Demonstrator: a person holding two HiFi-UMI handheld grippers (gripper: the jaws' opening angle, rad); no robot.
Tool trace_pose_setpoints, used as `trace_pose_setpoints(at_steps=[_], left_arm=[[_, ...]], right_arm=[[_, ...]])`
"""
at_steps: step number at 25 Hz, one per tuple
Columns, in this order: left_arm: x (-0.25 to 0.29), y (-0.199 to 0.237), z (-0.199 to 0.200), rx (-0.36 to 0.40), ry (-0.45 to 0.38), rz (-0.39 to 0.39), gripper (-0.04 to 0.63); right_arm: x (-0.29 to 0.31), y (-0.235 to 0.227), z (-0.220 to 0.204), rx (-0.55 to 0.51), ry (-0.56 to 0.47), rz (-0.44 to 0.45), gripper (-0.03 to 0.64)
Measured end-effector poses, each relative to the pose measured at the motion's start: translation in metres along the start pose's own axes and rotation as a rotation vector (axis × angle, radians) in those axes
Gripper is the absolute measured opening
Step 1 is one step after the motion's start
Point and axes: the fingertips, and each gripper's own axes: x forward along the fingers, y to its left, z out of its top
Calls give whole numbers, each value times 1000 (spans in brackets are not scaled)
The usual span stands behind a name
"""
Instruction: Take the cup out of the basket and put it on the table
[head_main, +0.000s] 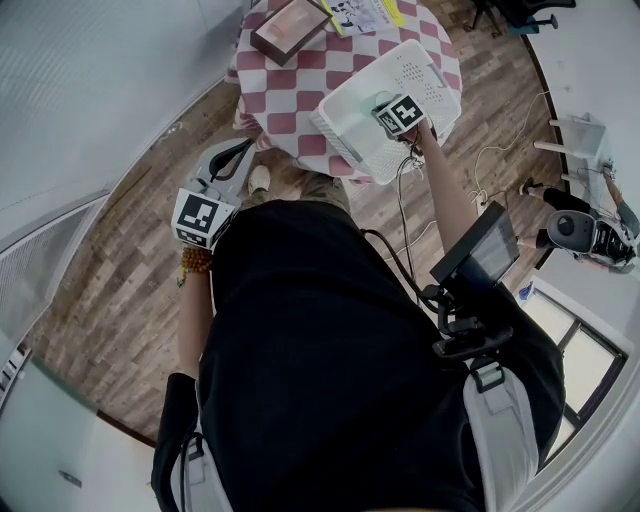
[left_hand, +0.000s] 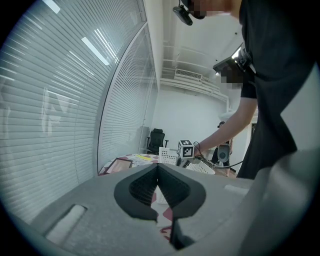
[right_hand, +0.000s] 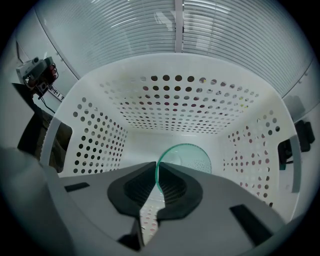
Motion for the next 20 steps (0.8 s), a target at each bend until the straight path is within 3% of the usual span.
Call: trace_pose_setpoints(at_steps=[20], left_arm=[[9, -10, 8, 35, -26, -76, 6]], right_arm=[[-39, 15, 23, -6, -129, -34, 26]])
